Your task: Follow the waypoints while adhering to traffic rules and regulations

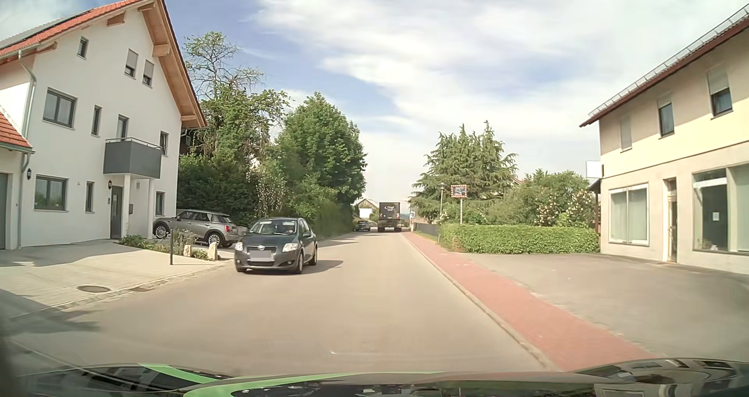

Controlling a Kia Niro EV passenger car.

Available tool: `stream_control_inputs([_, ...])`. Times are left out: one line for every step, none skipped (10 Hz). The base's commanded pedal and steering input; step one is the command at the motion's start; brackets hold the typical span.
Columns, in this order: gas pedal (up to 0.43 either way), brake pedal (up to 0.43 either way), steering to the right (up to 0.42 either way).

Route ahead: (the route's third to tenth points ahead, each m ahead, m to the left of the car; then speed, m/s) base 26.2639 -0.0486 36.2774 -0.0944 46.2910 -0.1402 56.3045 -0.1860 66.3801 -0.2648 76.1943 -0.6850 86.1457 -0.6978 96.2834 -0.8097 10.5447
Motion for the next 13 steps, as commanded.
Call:
stream_control_inputs([0.098, 0.000, -0.005])
stream_control_inputs([0.098, 0.000, -0.004])
stream_control_inputs([0.098, 0.000, -0.002])
stream_control_inputs([0.098, 0.000, -0.002])
stream_control_inputs([0.098, 0.000, -0.002])
stream_control_inputs([0.098, 0.000, -0.002])
stream_control_inputs([0.098, 0.000, -0.002])
stream_control_inputs([0.098, 0.000, -0.001])
stream_control_inputs([0.098, 0.000, 0.001])
stream_control_inputs([0.098, 0.000, 0.004])
stream_control_inputs([0.098, 0.000, 0.004])
stream_control_inputs([0.098, 0.000, 0.004])
stream_control_inputs([0.098, 0.000, 0.004])
